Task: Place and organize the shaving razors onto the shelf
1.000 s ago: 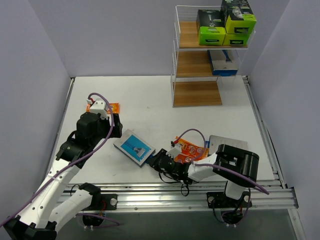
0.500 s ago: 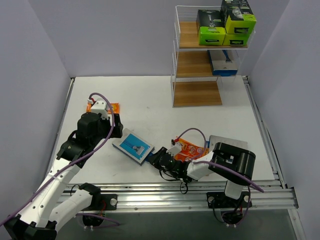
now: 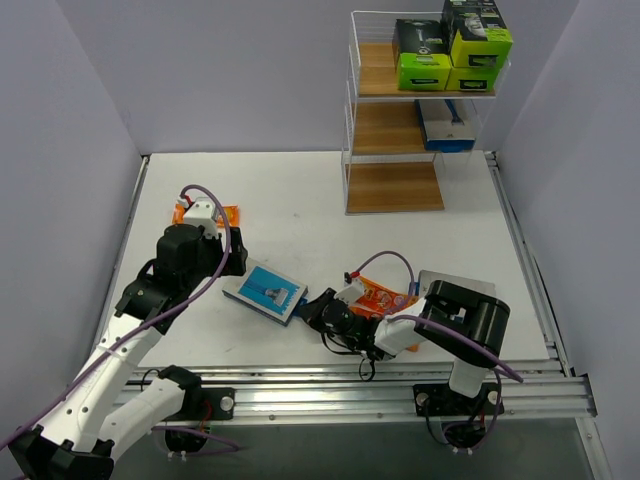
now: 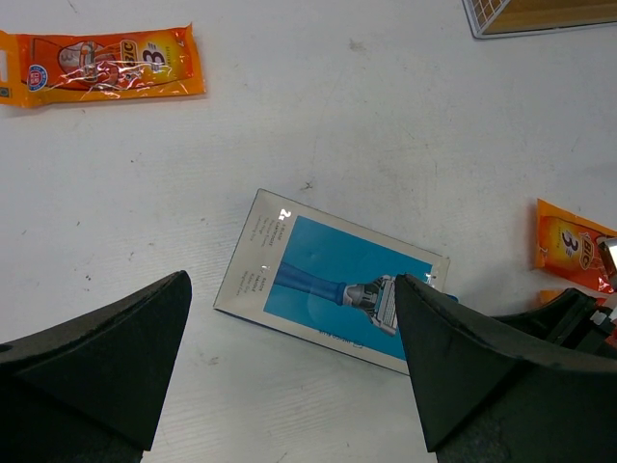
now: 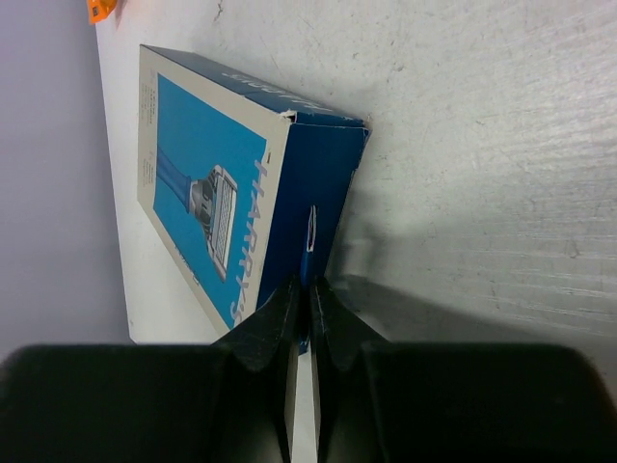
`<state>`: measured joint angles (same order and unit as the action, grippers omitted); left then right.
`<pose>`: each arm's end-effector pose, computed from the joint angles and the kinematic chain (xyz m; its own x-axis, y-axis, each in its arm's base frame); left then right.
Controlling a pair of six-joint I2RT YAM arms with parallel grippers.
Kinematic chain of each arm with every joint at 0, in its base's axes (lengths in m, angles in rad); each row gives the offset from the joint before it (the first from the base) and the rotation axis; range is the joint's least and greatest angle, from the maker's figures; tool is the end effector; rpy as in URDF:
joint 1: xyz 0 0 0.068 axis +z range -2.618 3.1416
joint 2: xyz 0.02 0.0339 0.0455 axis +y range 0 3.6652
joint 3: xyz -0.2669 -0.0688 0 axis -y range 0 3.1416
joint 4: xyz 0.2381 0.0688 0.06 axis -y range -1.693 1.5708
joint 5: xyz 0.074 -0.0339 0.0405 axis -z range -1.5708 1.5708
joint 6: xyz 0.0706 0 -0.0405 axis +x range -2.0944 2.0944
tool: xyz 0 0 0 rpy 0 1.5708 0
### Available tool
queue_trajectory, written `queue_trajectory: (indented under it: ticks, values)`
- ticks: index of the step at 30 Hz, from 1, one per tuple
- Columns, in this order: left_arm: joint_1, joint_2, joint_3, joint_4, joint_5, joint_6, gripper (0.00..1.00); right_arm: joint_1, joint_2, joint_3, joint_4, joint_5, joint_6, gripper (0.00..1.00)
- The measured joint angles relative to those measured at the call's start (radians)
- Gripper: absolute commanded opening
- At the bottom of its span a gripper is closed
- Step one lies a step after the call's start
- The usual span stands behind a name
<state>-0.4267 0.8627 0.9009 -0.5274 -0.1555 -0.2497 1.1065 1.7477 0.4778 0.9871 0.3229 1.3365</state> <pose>0.1947 -0.0765 0.3177 -0.4848 -0.0478 -0.8733 0.1699 0.9743 -0.1476 0.1679 0.2852 0.1273 -0.7211 0.6201 -0.3091 -0.0436 0.4045 0.9135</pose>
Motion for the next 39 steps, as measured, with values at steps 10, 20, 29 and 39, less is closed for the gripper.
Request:
queue_trajectory:
  ticks: [10, 20, 29, 39]
  values:
    - [0.000, 0.004, 0.000, 0.000, 0.000, 0.000, 0.96, -0.002, -0.021, 0.001, -0.003, -0.003, -0.048, 0.00]
    - [0.000, 0.005, 0.000, 0.000, 0.000, 0.000, 0.96, -0.023, -0.234, 0.000, -0.072, -0.014, -0.136, 0.00]
    - [0.000, 0.004, 0.000, 0.000, -0.001, 0.000, 0.96, -0.077, -0.426, -0.004, -0.118, -0.053, -0.243, 0.00]
    - [-0.004, -0.001, 0.000, 0.000, -0.001, 0.000, 0.96, -0.100, -0.546, -0.006, -0.201, -0.077, -0.353, 0.00]
